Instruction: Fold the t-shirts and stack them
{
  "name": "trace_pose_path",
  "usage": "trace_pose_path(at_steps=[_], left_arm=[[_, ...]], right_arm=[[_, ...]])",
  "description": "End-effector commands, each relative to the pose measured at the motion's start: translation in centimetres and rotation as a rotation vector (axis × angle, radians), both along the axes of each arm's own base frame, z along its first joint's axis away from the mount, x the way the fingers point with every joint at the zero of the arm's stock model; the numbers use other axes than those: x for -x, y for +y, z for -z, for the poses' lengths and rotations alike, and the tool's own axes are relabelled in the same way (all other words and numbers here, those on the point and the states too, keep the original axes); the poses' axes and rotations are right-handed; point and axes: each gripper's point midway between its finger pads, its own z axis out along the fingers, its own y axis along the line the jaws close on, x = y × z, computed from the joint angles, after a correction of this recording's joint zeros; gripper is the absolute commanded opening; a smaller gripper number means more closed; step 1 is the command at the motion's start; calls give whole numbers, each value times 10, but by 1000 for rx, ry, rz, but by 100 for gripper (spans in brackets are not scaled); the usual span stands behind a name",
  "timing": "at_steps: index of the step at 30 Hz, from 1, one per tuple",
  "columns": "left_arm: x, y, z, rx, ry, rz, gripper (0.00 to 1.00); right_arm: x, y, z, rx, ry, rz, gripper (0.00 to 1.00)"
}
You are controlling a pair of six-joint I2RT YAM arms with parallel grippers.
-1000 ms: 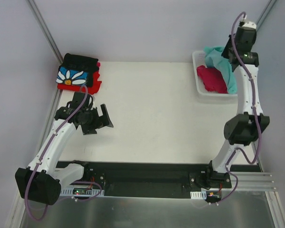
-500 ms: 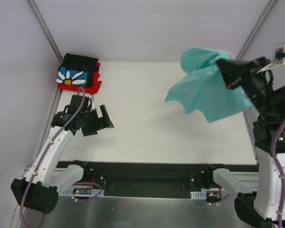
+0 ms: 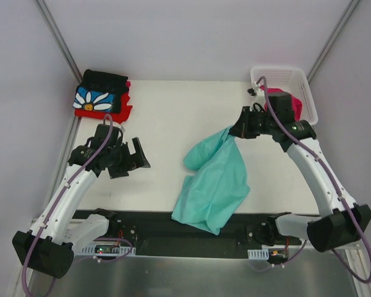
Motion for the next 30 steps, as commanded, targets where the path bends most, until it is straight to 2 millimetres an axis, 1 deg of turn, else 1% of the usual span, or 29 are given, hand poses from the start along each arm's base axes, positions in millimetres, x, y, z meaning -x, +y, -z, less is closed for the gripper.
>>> trace_pose_path(at_steps=[1,2,3,6,8,9,10,11,12,13,14,15,16,17,18,19,20,22,23,24,25,26,27,28,29,30], left_arm=[[0,1,-13,-8,-22,-19,99],[1,2,-14,-14,-22,-19,99],[1,3,-15,-20,-24,-20,99],[1,4,-17,-24,-24,-17,99],[1,4,-16,-27,-21,-17,99],[1,4,-16,-26,-22,-17,99],[0,4,-17,-27,-21,-17,99],[0,3,-16,-26,-17,-16,99],[0,3,-17,-26,-20,-15,99],[0,3,-16,-26,-16,-14,99],[0,3,-16,-26,-17,-15,99],[1,3,-17,-26,-20,-15,99],[2,4,-17,-26,-22,-17,99],[3,4,-17,-27,-22,-18,99],[4,6,-16,-32,-22,-19,99],[5,6,-15,-34,-22,-18,99],[5,7,-14,-37,-21,-20,99],[6,7,-12,-40,-11,-20,99],[6,6,-11,-36,-8,-18,99],[6,6,-11,-35,-2,-20,99],[6,5,-11,-34,-1,-20,99],[6,6,-11,-36,-4,-19,99],[6,6,-12,-34,-7,-21,99],[6,5,-12,-31,-7,-19,99],[6,5,-12,-30,-9,-22,99],[7,5,-11,-28,-10,-23,99]], right_arm=[[-34,6,8,113,-32,-13,1],[-40,12,6,128,-44,-20,1],[-46,15,12,146,-34,-14,1],[-61,22,9,174,-91,18,1],[-76,24,12,200,-106,43,1],[-85,27,-2,198,-140,40,1],[-95,32,4,215,-125,33,1],[-105,32,4,236,-130,44,1],[-120,36,-31,221,-207,57,1],[-125,33,-32,246,-190,67,1],[-142,35,-23,281,-171,83,1],[-149,35,-30,289,-183,94,1],[-156,35,-53,279,-226,115,1],[-161,38,-56,273,-237,112,1],[-163,40,-66,258,-260,112,1],[-164,42,-95,218,-316,122,1],[-162,44,-106,194,-328,117,1],[-152,45,-135,152,-368,119,1],[-141,50,-154,114,-399,104,1],[-126,48,-181,74,-459,99,1],[-115,48,-196,49,-495,92,1],[-104,54,-195,49,-504,68,1],[-95,55,-208,25,-553,60,1],[-71,47,-231,-8,-608,59,1],[-61,53,-218,-25,-573,30,1],[-48,55,-224,-66,-587,10,1]])
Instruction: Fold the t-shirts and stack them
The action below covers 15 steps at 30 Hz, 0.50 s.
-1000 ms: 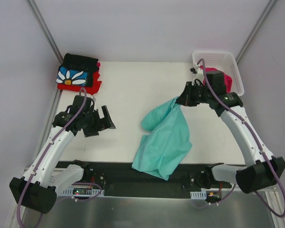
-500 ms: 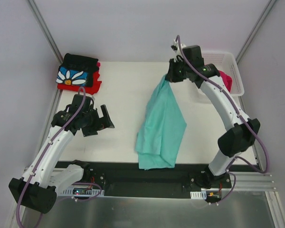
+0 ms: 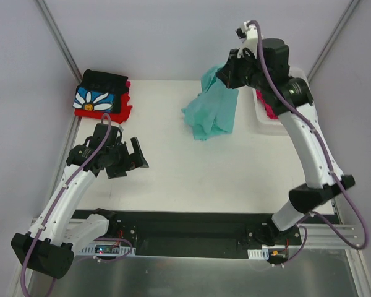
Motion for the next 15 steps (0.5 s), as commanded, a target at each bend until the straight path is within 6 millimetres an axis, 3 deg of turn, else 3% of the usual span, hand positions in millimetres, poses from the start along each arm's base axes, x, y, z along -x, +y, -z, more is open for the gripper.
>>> trace_pose_path(at_steps=[1,2,3,4,5,6,7,8,10,11,12,15], left_arm=[[4,1,-4,-1,-15,-12,99],[4,1,-3,0,-14,-14,99],[6,1,1,-2,-8,-14,99],[6,1,3,0,-7,-15,99],[7,1,4,2,-5,-17,99],[8,1,8,1,5,-16,99],[7,0,9,4,2,-13,99],[7,0,9,5,2,-14,99],[6,-1,12,2,7,-13,99],[6,-1,13,2,4,-12,99],[5,-1,14,1,8,-10,99],[3,-3,17,5,15,-11,99]], right_arm=[[97,-7,-87,-195,-201,-136,1],[119,2,-85,-227,-179,-216,1],[130,9,-60,-222,-98,-258,1],[153,7,-61,-227,-89,-297,1],[177,17,-50,-216,-47,-368,1],[193,23,-24,-184,28,-417,1],[210,25,-15,-180,53,-463,1],[244,29,-17,-195,55,-565,1],[278,33,-1,-210,125,-670,1],[301,25,-10,-247,107,-734,1],[311,23,-15,-271,90,-765,1],[324,3,-34,-315,-4,-745,1]])
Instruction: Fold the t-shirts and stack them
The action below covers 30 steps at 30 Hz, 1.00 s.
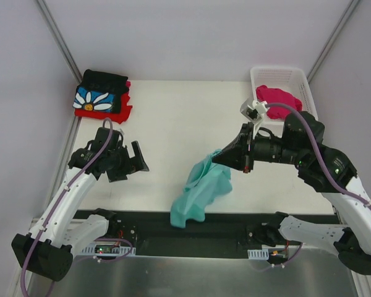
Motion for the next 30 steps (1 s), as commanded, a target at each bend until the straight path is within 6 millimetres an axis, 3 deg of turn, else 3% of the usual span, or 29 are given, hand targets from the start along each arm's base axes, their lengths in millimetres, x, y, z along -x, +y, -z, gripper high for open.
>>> trace_pose_path(at_steps=[1,5,8,12,13,16,17,19,20,23,24,26,30], left_arm=[[-6,-4,2,7,-5,-12,99],[-9,-7,2,7,-4,-9,99],[-10,-8,1,7,-5,-7,99],[-10,-9,0,7,-12,-3,99],[-9,-9,0,8,-13,-3,99],[-8,-8,1,7,-10,-3,99],[-7,-8,2,8,-7,-4,99],[-7,-7,3,4,-7,-4,99],[-7,-7,2,4,-7,-3,99],[-7,-7,2,1,-5,-1,99],[-8,-7,1,-2,-6,-4,99],[-6,-6,-1,-7,-8,-2,99],[-5,-4,-2,-12,-9,-1,99]], right_arm=[[31,-23,-43,-143,-95,-34,1],[-3,-39,-64,-104,-243,150,1],[-45,-24,-43,25,-214,227,1],[-120,-9,28,226,-91,342,1],[-151,-8,60,306,-36,399,1],[-197,-9,114,394,50,464,1],[-217,0,142,431,91,451,1],[-240,2,157,466,101,474,1],[-256,11,178,490,118,467,1],[-289,18,167,469,97,529,1],[-298,19,173,481,105,558,1],[-317,16,159,447,52,628,1],[-334,2,144,455,-25,736,1]])
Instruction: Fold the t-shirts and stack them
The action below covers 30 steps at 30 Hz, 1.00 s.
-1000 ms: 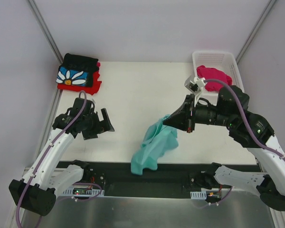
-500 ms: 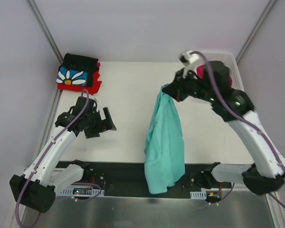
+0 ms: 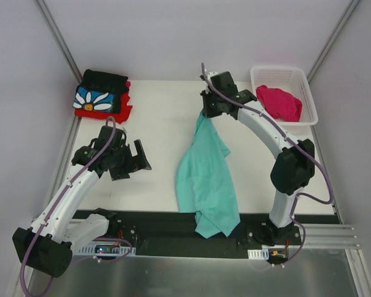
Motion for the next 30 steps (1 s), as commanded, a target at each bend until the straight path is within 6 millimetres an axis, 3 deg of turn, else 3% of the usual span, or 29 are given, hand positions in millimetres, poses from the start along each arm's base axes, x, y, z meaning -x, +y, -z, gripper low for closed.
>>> trace_pose_path(at_steps=[1,7,14,15,16,19,20,22,23,24,25,30], left_arm=[[3,3,-5,-19,-12,-4,99],[3,3,-1,-22,8,-7,99],[4,4,2,-28,10,-7,99],[5,4,3,-28,13,-6,99],[5,5,3,-30,12,-6,99],[7,5,6,-32,19,-9,99],[7,5,6,-29,18,-7,99],[7,5,7,-32,18,-8,99],[7,5,6,-30,16,-7,99],[7,5,6,-31,12,-8,99],[7,6,5,-31,7,-7,99],[7,5,7,-34,15,1,99]], right_arm=[[-39,-12,-95,-39,-309,111,1],[-58,-42,-97,65,-383,226,1],[-60,-55,-82,109,-376,288,1],[-59,-55,-75,117,-348,291,5],[-55,-56,-73,114,-325,303,24],[-35,-49,-62,117,-263,246,58],[-25,-48,-51,119,-230,227,61],[-3,-40,-56,75,-199,192,67],[12,-38,-42,74,-147,184,68],[28,-28,-40,54,-128,153,68],[45,-24,-49,18,-131,131,67],[123,-9,-27,-13,11,68,66]])
